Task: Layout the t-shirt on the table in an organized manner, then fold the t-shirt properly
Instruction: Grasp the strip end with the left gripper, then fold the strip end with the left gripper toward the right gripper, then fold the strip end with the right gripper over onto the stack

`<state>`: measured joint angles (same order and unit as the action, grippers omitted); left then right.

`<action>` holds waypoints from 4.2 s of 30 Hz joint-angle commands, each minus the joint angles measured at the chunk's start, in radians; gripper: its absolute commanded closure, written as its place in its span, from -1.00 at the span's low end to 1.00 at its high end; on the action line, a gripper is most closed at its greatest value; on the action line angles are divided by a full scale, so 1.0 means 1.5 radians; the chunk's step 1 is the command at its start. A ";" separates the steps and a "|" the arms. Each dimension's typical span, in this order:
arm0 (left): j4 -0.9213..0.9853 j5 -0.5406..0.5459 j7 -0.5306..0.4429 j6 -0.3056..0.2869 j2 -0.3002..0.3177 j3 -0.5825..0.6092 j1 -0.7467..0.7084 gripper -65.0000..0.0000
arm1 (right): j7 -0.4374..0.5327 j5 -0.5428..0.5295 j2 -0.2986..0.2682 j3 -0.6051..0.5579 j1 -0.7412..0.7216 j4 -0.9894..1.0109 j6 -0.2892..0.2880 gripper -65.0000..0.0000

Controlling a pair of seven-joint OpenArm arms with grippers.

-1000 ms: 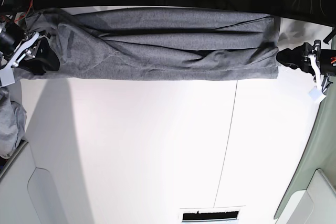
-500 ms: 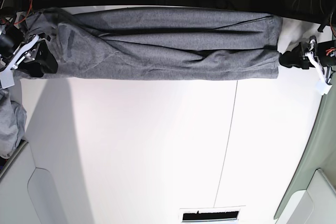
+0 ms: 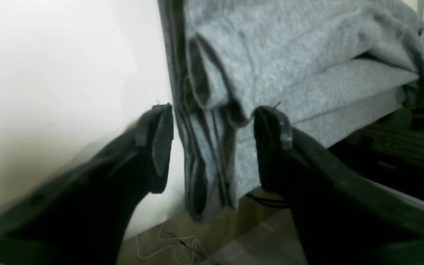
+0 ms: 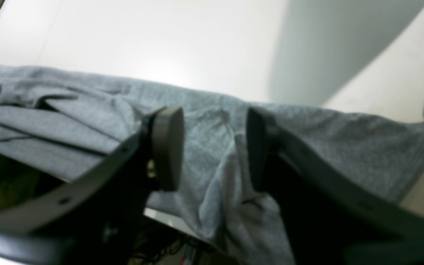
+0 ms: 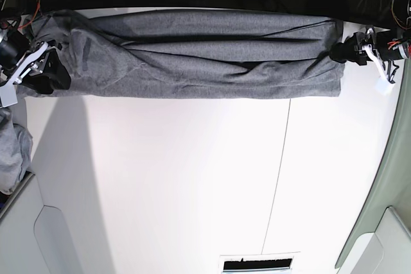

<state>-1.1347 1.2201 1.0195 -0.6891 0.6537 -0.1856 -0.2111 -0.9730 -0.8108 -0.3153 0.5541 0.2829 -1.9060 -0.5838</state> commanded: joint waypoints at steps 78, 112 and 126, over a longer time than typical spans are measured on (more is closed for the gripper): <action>-0.363 -0.296 -0.158 0.006 -0.251 0.293 0.074 -0.02 | 0.055 -0.026 -0.003 -0.022 -0.007 0.304 0.000 -0.37; -0.309 -0.291 -0.178 -0.002 -0.238 0.083 -0.035 -0.02 | -0.013 -0.054 -0.099 0.011 -0.186 0.302 -0.005 1.00; -0.191 -0.388 -0.256 0.003 -0.342 0.155 -0.023 -0.02 | -0.044 -0.066 0.031 -0.201 -0.157 0.108 -0.010 1.00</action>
<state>-1.4132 0.6418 0.6308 -0.6853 0.1383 0.0460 -0.2497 -1.0641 -0.8806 -0.2615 0.2466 0.0673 -1.7275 -0.5945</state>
